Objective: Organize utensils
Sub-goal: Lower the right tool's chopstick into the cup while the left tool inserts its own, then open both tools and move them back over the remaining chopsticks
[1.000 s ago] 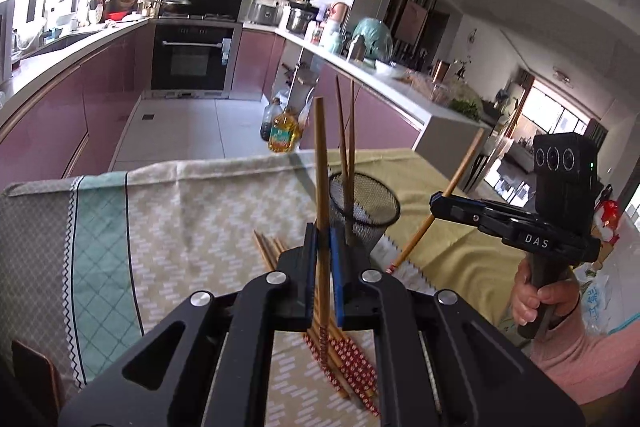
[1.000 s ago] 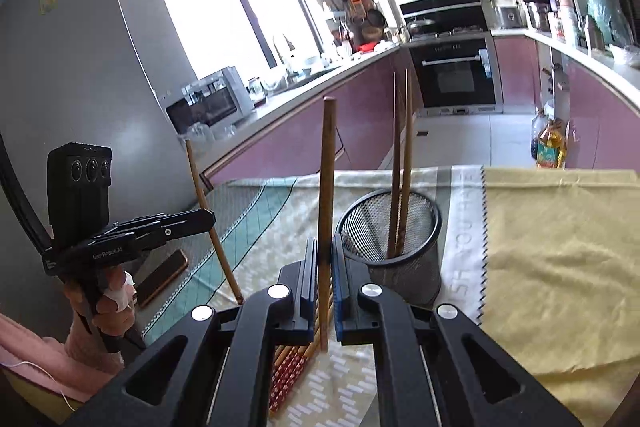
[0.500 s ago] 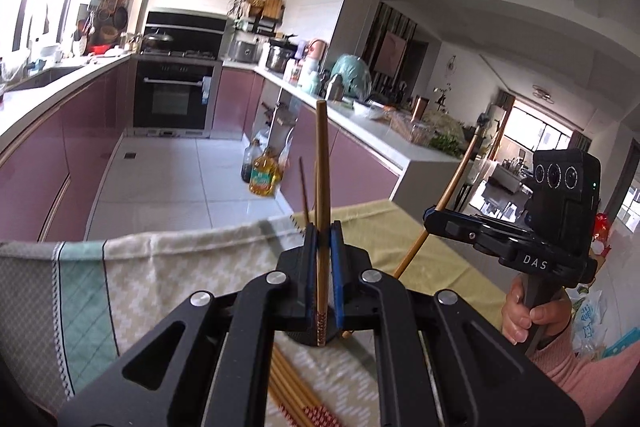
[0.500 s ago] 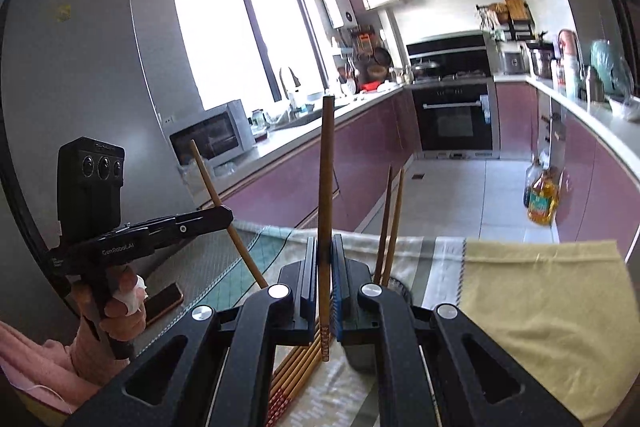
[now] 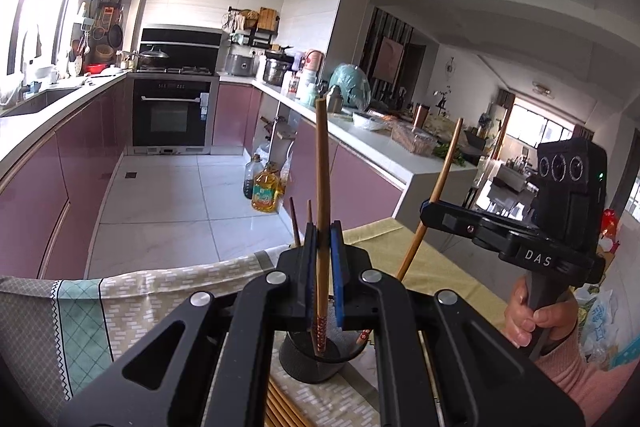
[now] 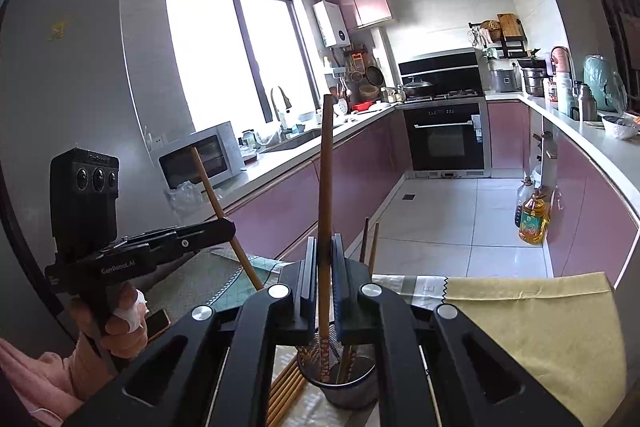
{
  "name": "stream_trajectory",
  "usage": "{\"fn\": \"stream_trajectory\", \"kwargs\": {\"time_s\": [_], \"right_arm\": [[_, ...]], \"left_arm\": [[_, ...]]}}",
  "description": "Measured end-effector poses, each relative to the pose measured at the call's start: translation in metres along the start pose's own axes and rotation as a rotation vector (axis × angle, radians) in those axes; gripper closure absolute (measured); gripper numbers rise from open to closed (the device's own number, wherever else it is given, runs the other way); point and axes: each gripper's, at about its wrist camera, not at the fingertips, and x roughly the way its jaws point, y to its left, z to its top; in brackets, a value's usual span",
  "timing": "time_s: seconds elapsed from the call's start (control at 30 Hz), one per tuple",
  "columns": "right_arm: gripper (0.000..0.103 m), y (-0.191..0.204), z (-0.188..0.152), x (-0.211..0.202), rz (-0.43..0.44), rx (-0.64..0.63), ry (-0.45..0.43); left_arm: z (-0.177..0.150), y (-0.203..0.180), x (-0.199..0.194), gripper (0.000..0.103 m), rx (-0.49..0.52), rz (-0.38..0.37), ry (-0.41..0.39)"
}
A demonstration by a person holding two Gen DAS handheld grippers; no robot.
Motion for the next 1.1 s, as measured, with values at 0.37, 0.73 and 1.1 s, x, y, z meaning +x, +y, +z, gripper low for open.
{"fn": "stream_trajectory", "kwargs": {"time_s": [0.37,0.73,1.1], "right_arm": [[0.097,-0.02,-0.027,0.054,-0.001,0.057,0.224],[0.095,-0.027,-0.04,0.088,-0.031,0.094,0.328],[0.077,-0.023,-0.041,0.08,-0.043,0.105,0.279]], "left_arm": [[-0.029,0.001,0.051,0.096,0.04,0.022,0.192],[-0.035,0.013,0.089,0.095,0.04,0.052,0.263],[-0.051,0.024,0.092,0.084,0.002,0.107,0.257]]}}
